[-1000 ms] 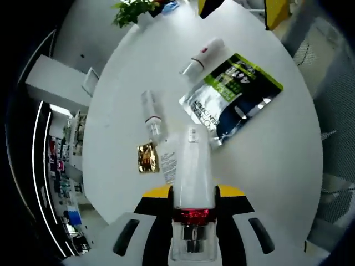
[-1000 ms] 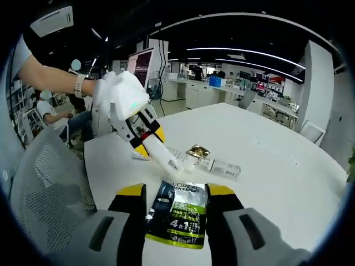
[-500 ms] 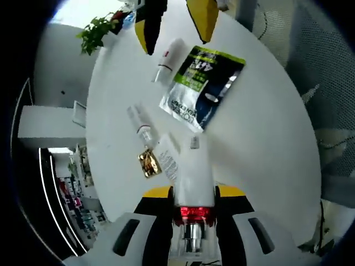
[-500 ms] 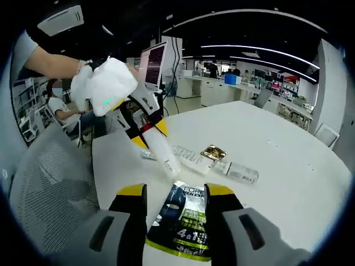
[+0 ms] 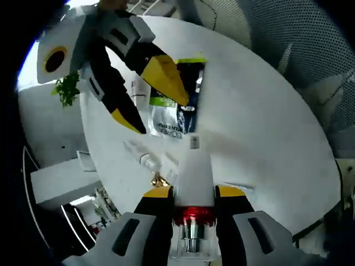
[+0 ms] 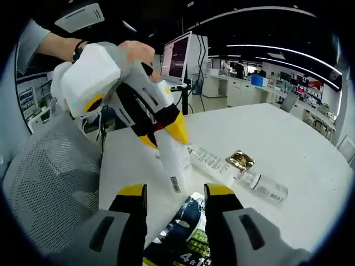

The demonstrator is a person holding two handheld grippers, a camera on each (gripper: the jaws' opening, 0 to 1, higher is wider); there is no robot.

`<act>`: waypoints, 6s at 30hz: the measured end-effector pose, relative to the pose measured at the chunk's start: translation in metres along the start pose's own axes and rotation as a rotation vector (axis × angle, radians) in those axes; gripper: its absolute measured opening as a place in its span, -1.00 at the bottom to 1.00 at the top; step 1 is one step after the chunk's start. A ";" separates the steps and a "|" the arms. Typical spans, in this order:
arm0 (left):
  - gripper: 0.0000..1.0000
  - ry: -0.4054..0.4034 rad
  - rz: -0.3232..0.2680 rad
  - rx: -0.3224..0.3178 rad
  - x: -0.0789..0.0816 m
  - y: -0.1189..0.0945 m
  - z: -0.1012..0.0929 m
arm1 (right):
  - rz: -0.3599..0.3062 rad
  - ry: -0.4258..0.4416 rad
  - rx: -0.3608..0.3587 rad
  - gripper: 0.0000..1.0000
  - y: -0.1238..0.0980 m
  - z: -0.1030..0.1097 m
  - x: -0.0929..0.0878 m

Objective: Arrange the skincare products in the storage area until every visible bottle or jar stands upright without overlapping.

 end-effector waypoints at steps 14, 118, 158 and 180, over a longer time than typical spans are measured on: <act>-0.49 0.322 -0.120 0.032 0.028 -0.002 0.008 | 0.005 -0.061 0.153 -0.17 0.038 -0.005 0.001; -0.49 -1.888 -0.509 0.515 0.003 -0.009 0.033 | 0.170 0.009 -0.102 0.41 -0.016 0.013 -0.074; -0.49 -1.601 -0.833 0.330 0.071 0.006 0.097 | 0.099 0.070 -0.406 -0.20 -0.082 -0.063 -0.091; -0.49 -1.400 -1.028 0.183 0.113 0.019 0.124 | -0.307 0.185 -0.175 -0.24 -0.085 -0.009 -0.055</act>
Point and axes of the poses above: the point that each gripper's makers call its tool centre point, and the gripper's own axes: y roughly forward along the fingers, z roughly to its left, x roughly out of its top, the point moved 4 cm from there along -y, roughly backward along the fingers, and after that the axes turned 6 degrees about x, right-handed, at the moved point
